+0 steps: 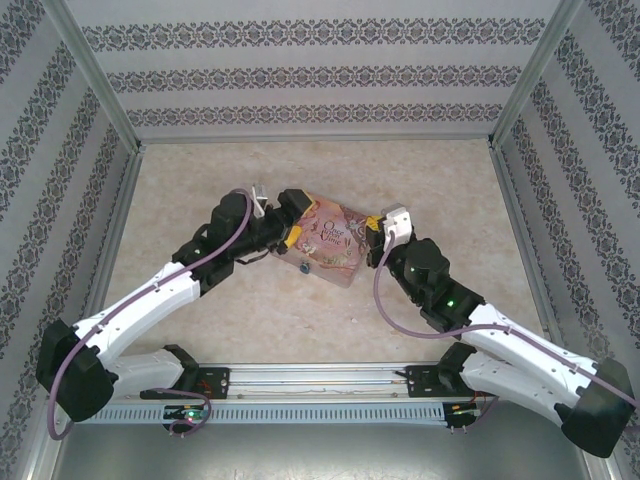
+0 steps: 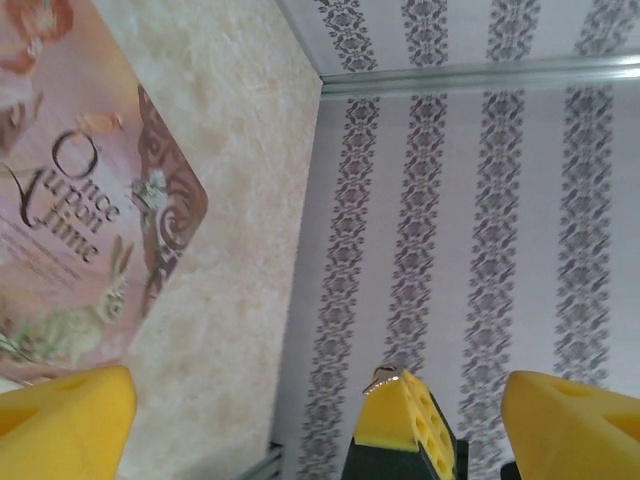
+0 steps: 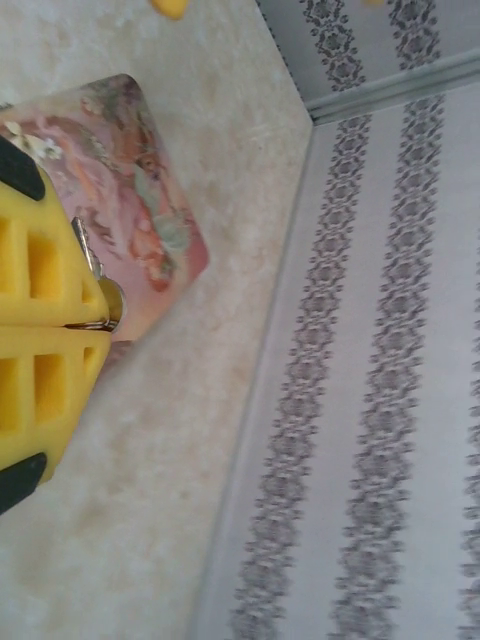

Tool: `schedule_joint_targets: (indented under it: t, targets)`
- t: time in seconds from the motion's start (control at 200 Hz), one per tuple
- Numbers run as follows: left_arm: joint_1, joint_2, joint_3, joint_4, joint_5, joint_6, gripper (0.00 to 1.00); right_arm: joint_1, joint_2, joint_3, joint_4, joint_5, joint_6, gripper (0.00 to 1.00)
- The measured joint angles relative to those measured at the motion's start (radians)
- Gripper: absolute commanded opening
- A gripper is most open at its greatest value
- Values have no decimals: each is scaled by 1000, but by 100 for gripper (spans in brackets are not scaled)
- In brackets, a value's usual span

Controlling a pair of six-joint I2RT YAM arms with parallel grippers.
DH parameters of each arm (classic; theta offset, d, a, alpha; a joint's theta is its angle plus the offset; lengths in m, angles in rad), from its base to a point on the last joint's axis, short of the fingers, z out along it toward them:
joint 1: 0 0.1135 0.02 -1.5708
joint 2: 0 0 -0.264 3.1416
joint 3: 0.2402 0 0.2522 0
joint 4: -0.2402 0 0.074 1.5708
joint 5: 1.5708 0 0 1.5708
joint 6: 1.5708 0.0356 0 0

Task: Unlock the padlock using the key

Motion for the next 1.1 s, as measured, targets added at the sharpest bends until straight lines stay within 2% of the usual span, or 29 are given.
schedule_joint_targets:
  t: [0.195,0.38,0.914,1.099]
  targets:
    - [-86,25,-23,127,-138,-260,85,12,57,-3,140,-17,-213,0]
    - [-142,81,-24,224,-221,-388,84,33,88,-3,187,-39,-340,0]
    - [-182,156,25,289,-260,-489,75,71,161,26,264,-38,-471,0]
    - [-192,159,29,296,-261,-496,68,72,176,34,268,-38,-484,0]
